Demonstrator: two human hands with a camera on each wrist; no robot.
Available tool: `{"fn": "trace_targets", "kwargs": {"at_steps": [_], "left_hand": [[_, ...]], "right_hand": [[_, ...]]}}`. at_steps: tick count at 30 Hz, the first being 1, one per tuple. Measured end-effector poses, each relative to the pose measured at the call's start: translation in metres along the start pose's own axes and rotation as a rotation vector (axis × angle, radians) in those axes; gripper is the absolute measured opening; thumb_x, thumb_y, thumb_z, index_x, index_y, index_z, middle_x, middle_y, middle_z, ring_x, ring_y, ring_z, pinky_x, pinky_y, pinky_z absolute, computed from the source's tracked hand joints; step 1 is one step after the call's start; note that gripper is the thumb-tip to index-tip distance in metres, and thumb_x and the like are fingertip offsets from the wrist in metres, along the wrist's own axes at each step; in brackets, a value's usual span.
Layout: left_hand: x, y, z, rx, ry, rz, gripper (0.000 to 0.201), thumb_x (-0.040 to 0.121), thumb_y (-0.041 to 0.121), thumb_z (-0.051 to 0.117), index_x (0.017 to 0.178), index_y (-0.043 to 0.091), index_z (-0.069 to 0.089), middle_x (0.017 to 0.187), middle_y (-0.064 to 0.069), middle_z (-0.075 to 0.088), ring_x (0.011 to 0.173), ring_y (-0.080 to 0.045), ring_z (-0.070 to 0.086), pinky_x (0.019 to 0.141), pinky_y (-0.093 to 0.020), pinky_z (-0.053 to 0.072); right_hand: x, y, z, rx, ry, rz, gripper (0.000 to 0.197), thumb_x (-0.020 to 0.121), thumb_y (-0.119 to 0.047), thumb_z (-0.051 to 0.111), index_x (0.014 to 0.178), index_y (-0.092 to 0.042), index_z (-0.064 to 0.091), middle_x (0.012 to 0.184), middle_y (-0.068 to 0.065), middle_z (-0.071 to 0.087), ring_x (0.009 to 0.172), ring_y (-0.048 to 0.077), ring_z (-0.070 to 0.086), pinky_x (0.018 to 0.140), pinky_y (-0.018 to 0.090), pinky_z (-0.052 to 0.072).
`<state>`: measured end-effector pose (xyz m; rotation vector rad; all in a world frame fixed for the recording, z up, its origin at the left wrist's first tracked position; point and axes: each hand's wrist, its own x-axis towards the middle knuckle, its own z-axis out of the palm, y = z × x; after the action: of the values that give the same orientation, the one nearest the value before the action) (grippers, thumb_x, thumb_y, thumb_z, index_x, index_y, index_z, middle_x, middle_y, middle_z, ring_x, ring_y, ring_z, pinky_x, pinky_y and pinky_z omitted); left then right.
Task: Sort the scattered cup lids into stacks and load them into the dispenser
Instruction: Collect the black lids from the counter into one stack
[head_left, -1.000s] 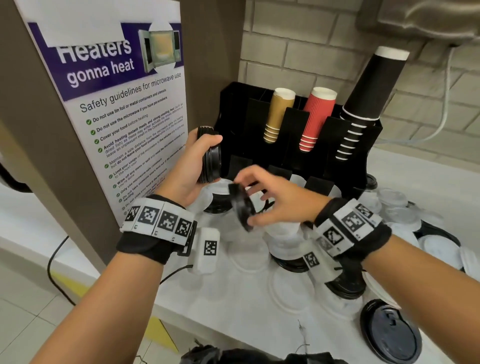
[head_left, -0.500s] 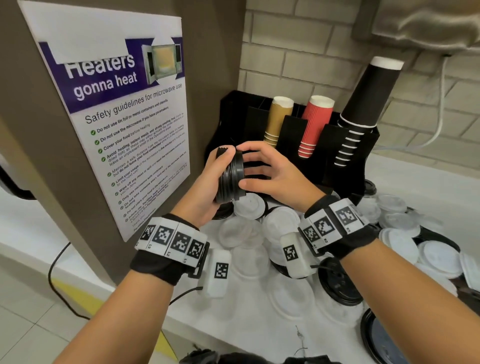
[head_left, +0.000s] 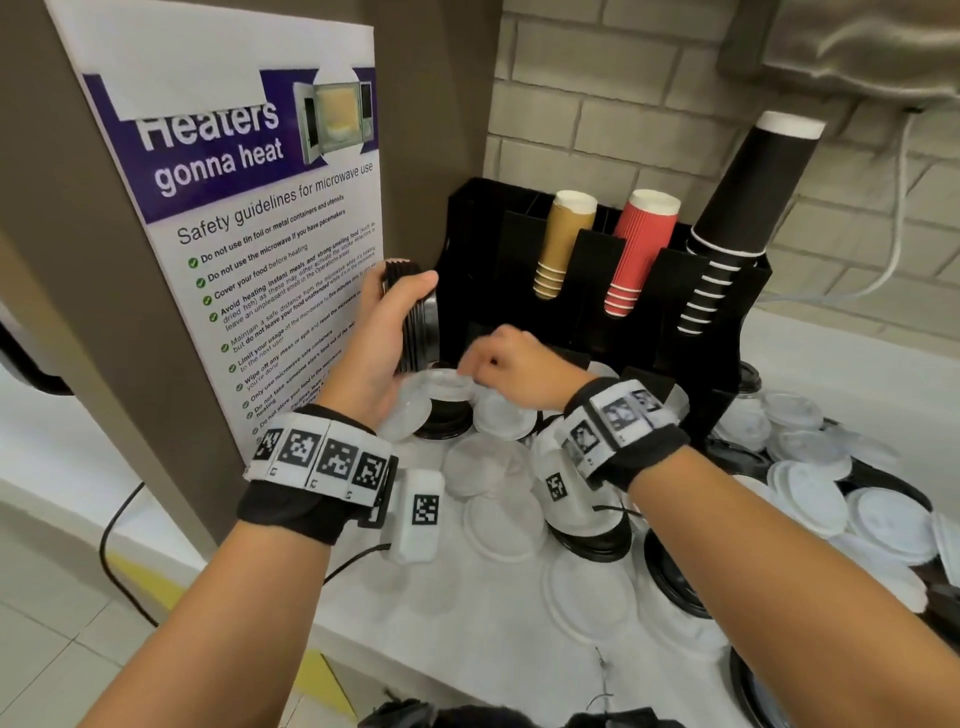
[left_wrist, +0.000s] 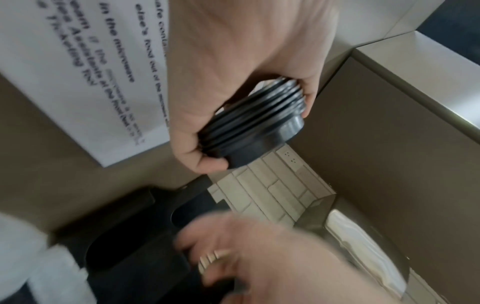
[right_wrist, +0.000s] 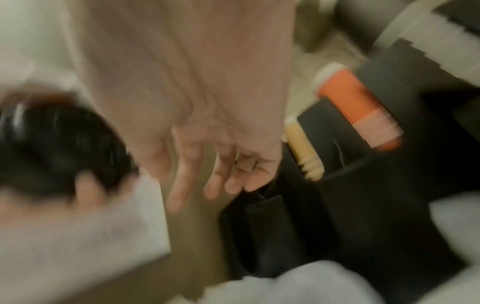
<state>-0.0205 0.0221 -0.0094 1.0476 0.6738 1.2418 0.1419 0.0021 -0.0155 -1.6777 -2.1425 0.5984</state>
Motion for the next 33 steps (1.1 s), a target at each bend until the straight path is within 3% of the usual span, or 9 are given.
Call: {"fn": "trace_targets", "kwargs": {"at_steps": [3, 9, 14, 19, 24, 29, 33], "left_hand": [[0.004, 0.005, -0.002, 0.033, -0.035, 0.027, 0.027, 0.077, 0.037, 0.064, 0.1, 0.03, 0.052, 0.073, 0.016, 0.064, 0.069, -0.004, 0.065, 0.058, -0.028, 0.052], [0.007, -0.002, -0.003, -0.016, -0.045, 0.011, 0.024, 0.077, 0.032, 0.066, 0.096, 0.028, 0.053, 0.07, 0.014, 0.066, 0.065, -0.006, 0.066, 0.054, -0.026, 0.052], [0.01, -0.002, -0.006, 0.004, -0.033, 0.008, 0.028, 0.074, 0.034, 0.068, 0.099, 0.03, 0.057, 0.075, 0.013, 0.068, 0.073, -0.008, 0.067, 0.063, -0.03, 0.053], [0.012, -0.001, -0.006, 0.031, -0.025, 0.005, 0.038, 0.074, 0.035, 0.067, 0.109, 0.027, 0.055, 0.083, 0.008, 0.065, 0.073, -0.009, 0.066, 0.054, -0.026, 0.051], [0.013, -0.001, -0.002, 0.046, -0.015, -0.006, 0.045, 0.074, 0.034, 0.067, 0.116, 0.023, 0.055, 0.094, 0.005, 0.065, 0.089, -0.013, 0.067, 0.07, -0.03, 0.054], [0.011, 0.002, 0.001, 0.043, -0.02, -0.016, 0.055, 0.075, 0.034, 0.066, 0.125, 0.019, 0.05, 0.105, -0.002, 0.061, 0.094, -0.018, 0.065, 0.073, -0.032, 0.055], [0.009, 0.004, 0.002, 0.045, -0.037, -0.027, 0.056, 0.075, 0.033, 0.065, 0.126, 0.017, 0.049, 0.106, -0.004, 0.06, 0.093, -0.019, 0.064, 0.073, -0.034, 0.055]], "right_hand": [[0.013, 0.002, 0.027, -0.531, -0.312, 0.123, 0.035, 0.099, -0.028, 0.038, 0.131, -0.037, 0.05, 0.126, 0.006, 0.041, 0.12, 0.028, 0.032, 0.097, 0.041, 0.028], [0.032, -0.001, 0.051, -0.7, -0.5, 0.202, 0.053, 0.098, -0.027, 0.036, 0.149, -0.036, 0.024, 0.15, 0.009, 0.026, 0.135, 0.031, 0.022, 0.105, 0.044, 0.029], [0.045, -0.004, 0.049, -0.663, -0.504, 0.254, 0.069, 0.095, -0.045, 0.046, 0.151, -0.043, 0.005, 0.145, 0.011, 0.032, 0.132, 0.03, 0.026, 0.095, 0.042, 0.038], [0.057, -0.009, 0.057, -0.645, -0.46, 0.252, 0.067, 0.094, -0.053, 0.045, 0.15, -0.036, 0.014, 0.14, 0.011, 0.039, 0.127, 0.034, 0.034, 0.082, 0.035, 0.036], [0.069, -0.013, 0.068, -0.725, -0.524, 0.332, 0.054, 0.097, -0.056, 0.034, 0.144, -0.036, 0.02, 0.142, 0.01, 0.03, 0.126, 0.034, 0.032, 0.079, 0.037, 0.029], [0.065, -0.016, 0.063, -0.702, -0.501, 0.249, 0.056, 0.103, -0.044, 0.031, 0.152, -0.032, 0.008, 0.152, 0.002, 0.025, 0.133, 0.029, 0.03, 0.101, 0.04, 0.029], [0.06, -0.014, 0.063, -0.657, -0.489, 0.241, 0.061, 0.1, -0.047, 0.035, 0.152, -0.031, 0.007, 0.152, 0.006, 0.026, 0.136, 0.03, 0.029, 0.1, 0.037, 0.032]]}}
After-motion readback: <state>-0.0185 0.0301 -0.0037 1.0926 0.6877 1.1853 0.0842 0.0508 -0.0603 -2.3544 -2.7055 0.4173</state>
